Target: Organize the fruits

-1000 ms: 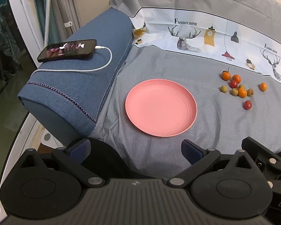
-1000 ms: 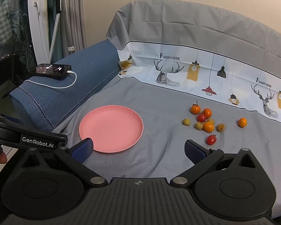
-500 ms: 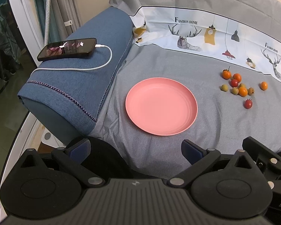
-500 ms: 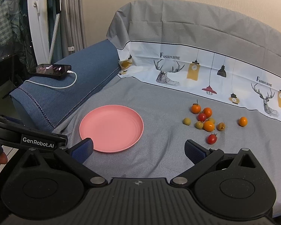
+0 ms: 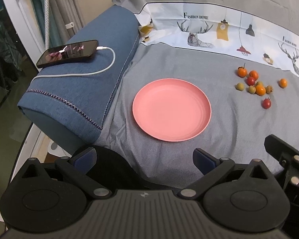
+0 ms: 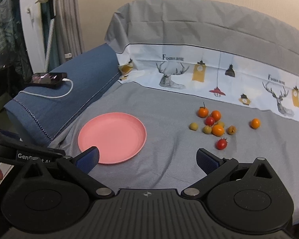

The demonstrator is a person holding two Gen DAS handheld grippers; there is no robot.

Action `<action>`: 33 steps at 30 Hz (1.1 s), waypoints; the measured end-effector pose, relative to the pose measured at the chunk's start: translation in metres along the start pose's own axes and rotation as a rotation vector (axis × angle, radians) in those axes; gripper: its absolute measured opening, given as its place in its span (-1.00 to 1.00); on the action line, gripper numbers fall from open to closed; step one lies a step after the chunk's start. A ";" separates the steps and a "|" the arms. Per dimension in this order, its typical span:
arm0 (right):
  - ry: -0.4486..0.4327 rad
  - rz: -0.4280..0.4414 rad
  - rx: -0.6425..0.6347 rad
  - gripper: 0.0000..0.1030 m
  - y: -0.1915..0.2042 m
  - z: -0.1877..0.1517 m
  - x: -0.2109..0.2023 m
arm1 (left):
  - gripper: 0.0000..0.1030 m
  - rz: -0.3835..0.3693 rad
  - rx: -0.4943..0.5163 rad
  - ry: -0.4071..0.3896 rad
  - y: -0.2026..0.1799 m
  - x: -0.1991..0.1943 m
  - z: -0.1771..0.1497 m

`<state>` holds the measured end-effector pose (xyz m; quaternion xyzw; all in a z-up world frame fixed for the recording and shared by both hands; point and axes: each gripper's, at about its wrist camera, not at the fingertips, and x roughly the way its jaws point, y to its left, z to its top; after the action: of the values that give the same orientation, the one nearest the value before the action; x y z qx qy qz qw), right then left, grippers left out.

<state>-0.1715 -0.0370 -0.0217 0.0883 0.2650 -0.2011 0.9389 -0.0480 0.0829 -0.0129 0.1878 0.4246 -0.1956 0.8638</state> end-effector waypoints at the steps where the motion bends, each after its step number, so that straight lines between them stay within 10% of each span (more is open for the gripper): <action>1: -0.049 0.014 0.030 0.99 -0.004 -0.003 0.001 | 0.99 0.002 0.009 0.002 -0.003 0.001 0.001; 8: -0.126 -0.079 0.024 0.99 -0.043 -0.013 0.011 | 1.00 0.010 0.088 0.032 -0.034 0.012 0.014; 19: 0.105 -0.188 0.319 0.99 -0.138 -0.026 0.075 | 1.00 -0.084 0.148 0.152 -0.092 0.054 0.046; 25: 0.130 -0.313 0.302 0.99 -0.191 -0.028 0.138 | 1.00 -0.177 0.134 0.198 -0.133 0.098 0.081; 33: 0.156 -0.274 0.267 0.99 -0.228 -0.029 0.229 | 0.99 -0.240 0.181 0.164 -0.208 0.184 0.147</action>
<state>-0.1034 -0.3113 -0.1824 0.1904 0.3174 -0.3529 0.8594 0.0491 -0.1995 -0.1108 0.2282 0.4938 -0.3187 0.7762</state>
